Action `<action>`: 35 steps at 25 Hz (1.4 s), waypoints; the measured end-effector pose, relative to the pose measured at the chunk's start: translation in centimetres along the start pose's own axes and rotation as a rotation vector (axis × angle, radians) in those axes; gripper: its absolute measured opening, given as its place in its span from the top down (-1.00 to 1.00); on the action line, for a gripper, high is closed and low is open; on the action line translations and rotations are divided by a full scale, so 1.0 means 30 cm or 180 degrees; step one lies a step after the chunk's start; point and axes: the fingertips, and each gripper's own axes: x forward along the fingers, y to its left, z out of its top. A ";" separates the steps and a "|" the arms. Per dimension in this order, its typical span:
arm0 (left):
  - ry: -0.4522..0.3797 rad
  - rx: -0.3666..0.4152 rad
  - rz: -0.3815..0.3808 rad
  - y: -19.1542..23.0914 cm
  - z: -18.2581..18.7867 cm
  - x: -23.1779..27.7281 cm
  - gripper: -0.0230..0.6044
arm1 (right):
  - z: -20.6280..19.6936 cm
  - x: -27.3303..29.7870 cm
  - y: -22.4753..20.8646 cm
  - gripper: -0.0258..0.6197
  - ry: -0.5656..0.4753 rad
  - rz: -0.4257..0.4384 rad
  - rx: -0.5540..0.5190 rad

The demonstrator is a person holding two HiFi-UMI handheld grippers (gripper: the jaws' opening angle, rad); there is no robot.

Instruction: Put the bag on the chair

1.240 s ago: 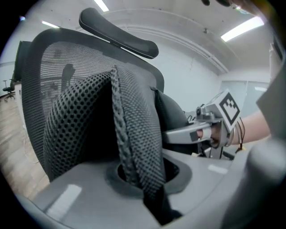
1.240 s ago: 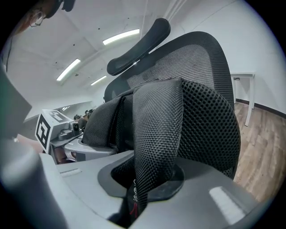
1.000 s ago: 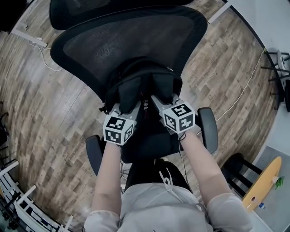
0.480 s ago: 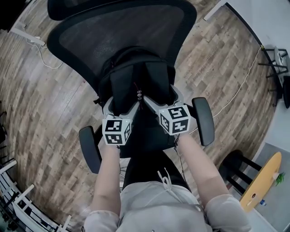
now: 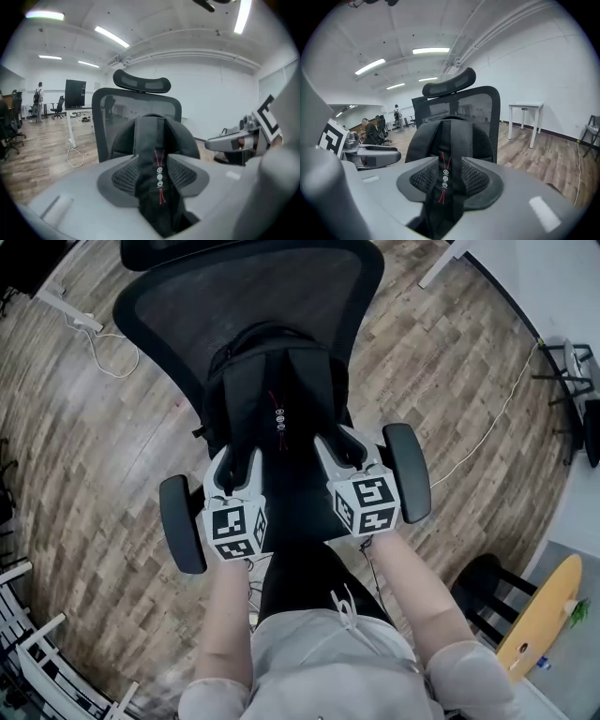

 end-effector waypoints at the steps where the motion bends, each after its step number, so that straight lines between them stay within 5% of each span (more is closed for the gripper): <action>1: -0.0022 -0.0033 0.0007 -0.019 0.010 -0.032 0.37 | 0.008 -0.033 0.011 0.50 -0.0025 0.0021 0.0008; 6: -0.0049 -0.0034 0.0028 -0.096 0.043 -0.190 0.90 | 0.050 -0.182 0.075 0.92 -0.0131 0.0083 0.0021; 13: -0.0257 0.0082 -0.0221 -0.204 0.197 -0.420 0.91 | 0.163 -0.392 0.202 0.92 -0.0277 0.0308 -0.0053; 27: -0.1028 0.0249 -0.0351 -0.295 0.670 -0.723 0.91 | 0.571 -0.678 0.357 0.93 -0.1002 0.0453 -0.0273; 35: -0.1131 0.0402 -0.0381 -0.318 0.735 -0.780 0.91 | 0.639 -0.737 0.324 0.93 -0.1112 0.0365 -0.0159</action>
